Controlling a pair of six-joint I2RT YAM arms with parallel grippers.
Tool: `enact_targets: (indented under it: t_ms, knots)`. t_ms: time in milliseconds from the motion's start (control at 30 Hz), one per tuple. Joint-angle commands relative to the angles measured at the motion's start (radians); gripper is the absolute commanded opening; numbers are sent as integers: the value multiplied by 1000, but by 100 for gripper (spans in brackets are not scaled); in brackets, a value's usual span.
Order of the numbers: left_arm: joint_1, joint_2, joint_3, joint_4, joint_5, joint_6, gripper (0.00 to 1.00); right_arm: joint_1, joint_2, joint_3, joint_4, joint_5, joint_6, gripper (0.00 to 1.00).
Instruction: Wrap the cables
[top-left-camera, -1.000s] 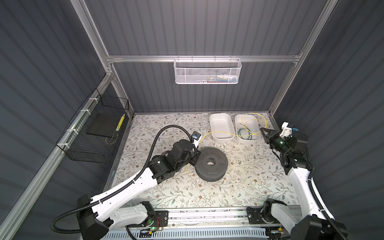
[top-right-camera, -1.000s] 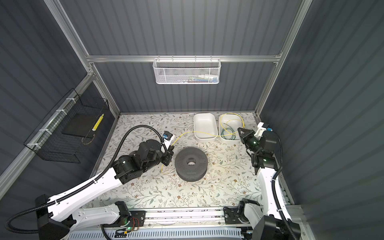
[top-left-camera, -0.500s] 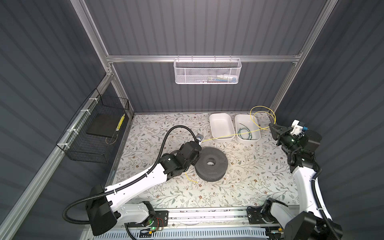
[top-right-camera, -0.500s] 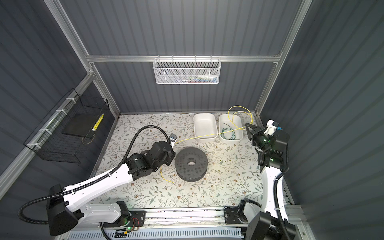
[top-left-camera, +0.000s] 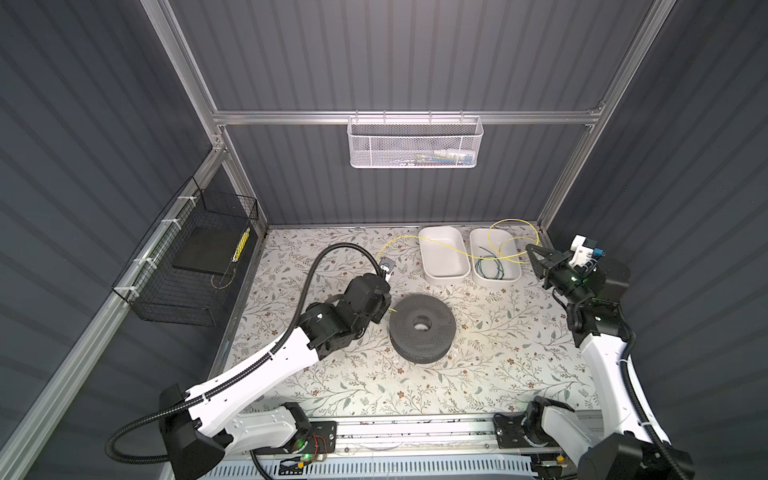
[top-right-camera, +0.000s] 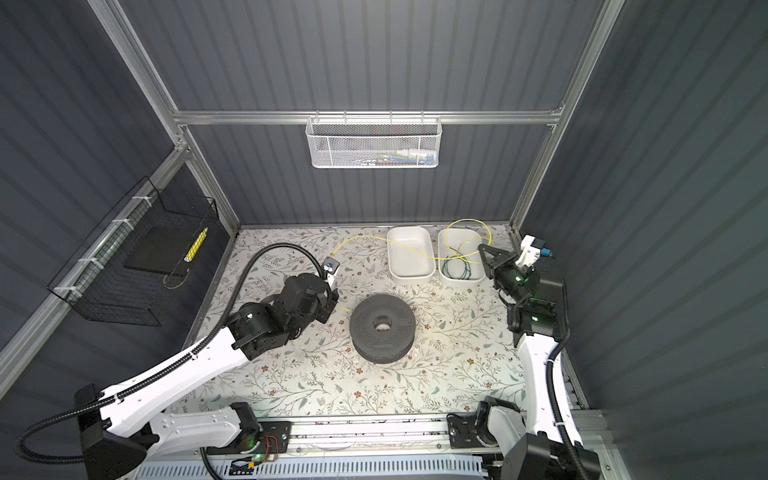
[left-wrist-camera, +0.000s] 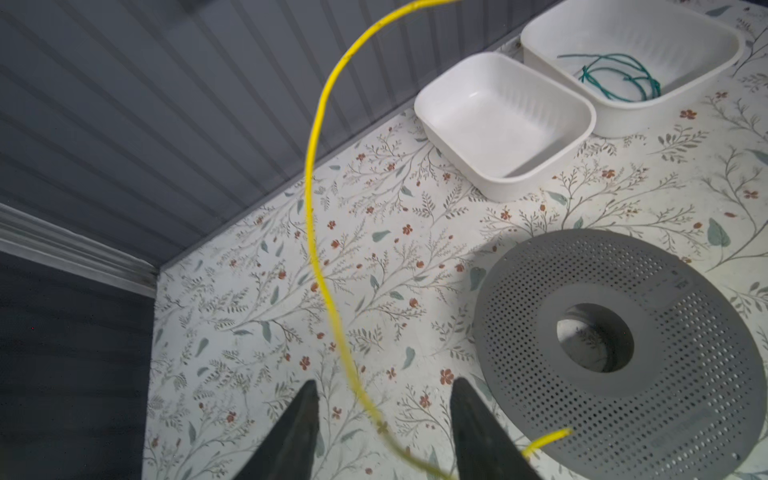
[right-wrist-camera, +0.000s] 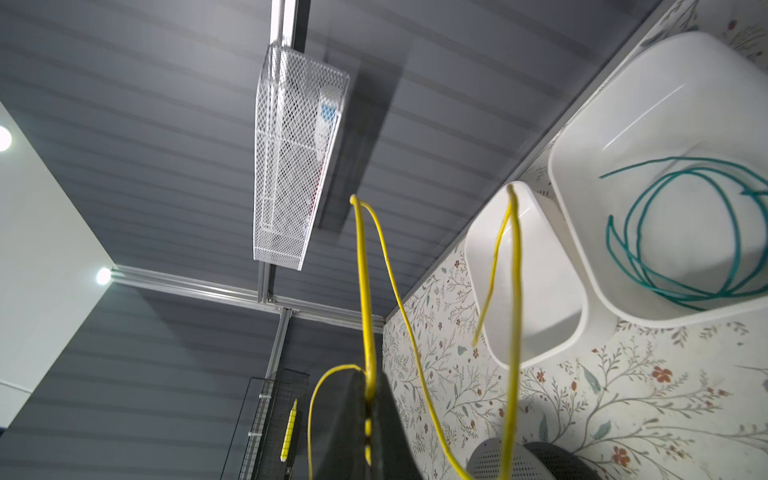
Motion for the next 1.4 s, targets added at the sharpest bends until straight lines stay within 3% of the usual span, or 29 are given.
enact_targets:
  t_ms: [0, 100, 200, 367, 433, 500, 733, 867, 1367]
  knots:
    - [2, -41, 172, -107, 63, 77, 75, 59, -12, 40, -40, 55, -79, 0]
    - [2, -83, 269, -93, 62, 112, 83, 90, -10, 57, -63, 79, -103, 0]
    - [2, -74, 353, -141, 83, 119, 85, 115, -3, 74, -77, 85, -119, 0]
    - [0, 94, 456, -153, 259, 90, 74, 201, -1, 80, -102, 129, -153, 0]
    - [-7, 191, 484, -109, 385, 62, 67, 242, 0, 72, -99, 145, -153, 0]
    - [-48, 271, 493, -43, 427, 63, 63, 278, -1, 65, -98, 157, -154, 0]
    - [-126, 506, 602, 43, 445, 117, 59, 358, -22, 35, -101, 157, -160, 0]
    - [-126, 518, 568, 127, 438, 117, 55, 374, -36, 28, -111, 139, -173, 0]
    - [-126, 536, 542, 171, 446, 134, 43, 423, -64, -10, -94, 139, -166, 0]
